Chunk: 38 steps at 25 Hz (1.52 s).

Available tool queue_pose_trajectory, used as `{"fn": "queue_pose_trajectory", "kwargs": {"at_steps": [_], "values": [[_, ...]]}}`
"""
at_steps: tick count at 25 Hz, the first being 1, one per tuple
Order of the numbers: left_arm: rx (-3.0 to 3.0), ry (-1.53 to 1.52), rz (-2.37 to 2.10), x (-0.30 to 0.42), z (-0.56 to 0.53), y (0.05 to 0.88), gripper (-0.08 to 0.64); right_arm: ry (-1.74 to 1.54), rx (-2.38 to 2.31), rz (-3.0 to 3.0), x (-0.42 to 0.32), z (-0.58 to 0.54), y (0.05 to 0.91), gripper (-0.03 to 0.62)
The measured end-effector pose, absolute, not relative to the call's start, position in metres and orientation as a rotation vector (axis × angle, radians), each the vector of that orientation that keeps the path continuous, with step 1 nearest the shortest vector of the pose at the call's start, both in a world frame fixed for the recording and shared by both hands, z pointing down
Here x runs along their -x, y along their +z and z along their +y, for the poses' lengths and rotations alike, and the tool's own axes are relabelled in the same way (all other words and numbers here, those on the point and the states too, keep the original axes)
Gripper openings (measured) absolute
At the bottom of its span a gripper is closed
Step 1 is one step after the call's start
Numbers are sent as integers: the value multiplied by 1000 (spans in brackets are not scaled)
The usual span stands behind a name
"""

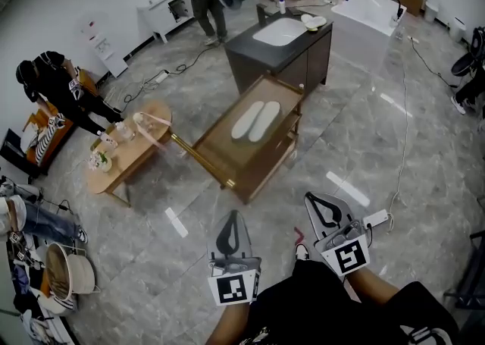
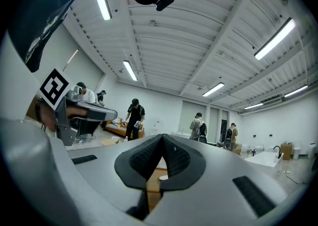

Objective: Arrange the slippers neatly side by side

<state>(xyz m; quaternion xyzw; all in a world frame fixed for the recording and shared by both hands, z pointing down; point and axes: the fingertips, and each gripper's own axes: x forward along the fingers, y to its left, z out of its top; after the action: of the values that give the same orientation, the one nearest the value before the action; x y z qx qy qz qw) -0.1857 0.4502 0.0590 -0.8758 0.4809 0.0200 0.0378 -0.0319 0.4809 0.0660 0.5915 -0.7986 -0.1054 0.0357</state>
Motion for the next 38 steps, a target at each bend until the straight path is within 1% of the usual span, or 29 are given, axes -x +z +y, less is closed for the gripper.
{"fn": "queue_pose_trajectory", "kwargs": {"at_steps": [4,9,18,22,31,38], "values": [[2673,59,1471,167,438,57,2,-377,-1808,-2476,13,467,62,-3],[2658,11,1495,152,423,54,2,-365,-1764,-2502,-1,447,60,-3],[2671,95,1461,99,396,54,2,-310,-1682,-2576,-35,418,69,-3],[2669,77,1472,83,388,56,2,-323,-1648,-2591,-48,408,69,-3],[2637,-7,1564,86,376,69,2,-324,-1553,-2614,-41,388,86,-3],[2667,-34,1548,85,347,80,2,-324,-1529,-2602,-36,359,98,-3]]}}
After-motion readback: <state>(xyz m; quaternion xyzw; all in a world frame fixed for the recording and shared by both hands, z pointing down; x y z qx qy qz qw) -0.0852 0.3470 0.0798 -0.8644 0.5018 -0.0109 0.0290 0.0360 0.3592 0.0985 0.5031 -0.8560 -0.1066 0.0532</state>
